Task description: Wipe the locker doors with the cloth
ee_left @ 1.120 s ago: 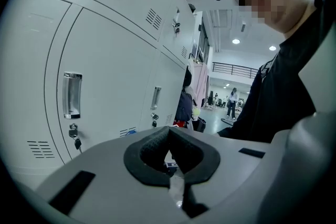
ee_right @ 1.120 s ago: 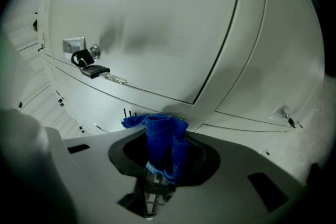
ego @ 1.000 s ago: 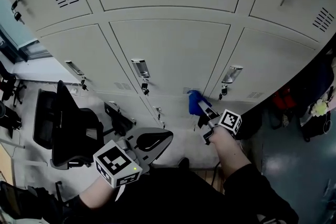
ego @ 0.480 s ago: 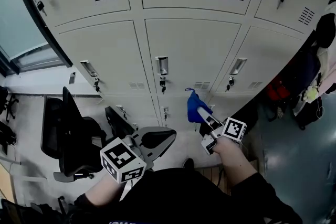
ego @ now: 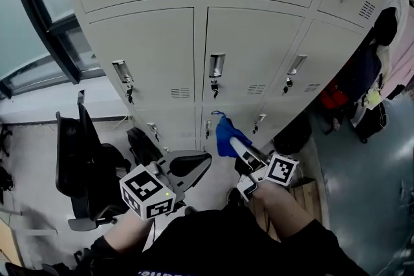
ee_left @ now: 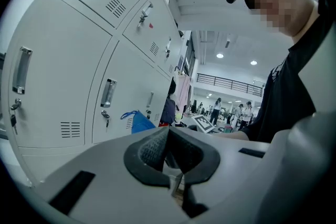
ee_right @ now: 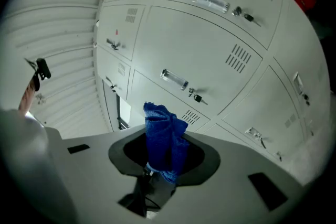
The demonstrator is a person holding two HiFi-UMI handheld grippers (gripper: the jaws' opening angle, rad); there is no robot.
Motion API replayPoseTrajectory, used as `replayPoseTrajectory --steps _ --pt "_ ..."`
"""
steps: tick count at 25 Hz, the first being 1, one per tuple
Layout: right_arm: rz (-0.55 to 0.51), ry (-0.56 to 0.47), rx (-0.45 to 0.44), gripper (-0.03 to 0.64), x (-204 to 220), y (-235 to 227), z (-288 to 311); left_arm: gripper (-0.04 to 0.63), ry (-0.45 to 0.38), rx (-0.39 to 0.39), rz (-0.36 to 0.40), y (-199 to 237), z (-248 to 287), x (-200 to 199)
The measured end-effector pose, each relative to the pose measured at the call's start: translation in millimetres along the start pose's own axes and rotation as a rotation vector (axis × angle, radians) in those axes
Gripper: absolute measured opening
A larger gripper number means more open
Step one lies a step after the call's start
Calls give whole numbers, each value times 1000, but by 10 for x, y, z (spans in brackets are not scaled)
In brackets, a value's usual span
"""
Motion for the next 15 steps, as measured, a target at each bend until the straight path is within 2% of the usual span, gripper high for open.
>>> replayPoseTrajectory --steps 10,15 --pt "-445 197 -13 103 -152 699 186 8 -32 0 19 -30 -93 -113" --pt "-650 313 3 103 -115 870 198 8 -31 -8 39 -55 -24 -182"
Point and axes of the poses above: the fingertips, and each gripper's own axes: z forward along the fingers, y to its left, x out of its underside, the point moved 10 cm from there along -z, backward along the fingers, and after that the axes turned 13 degrees about -x, right-handed, at the moved point
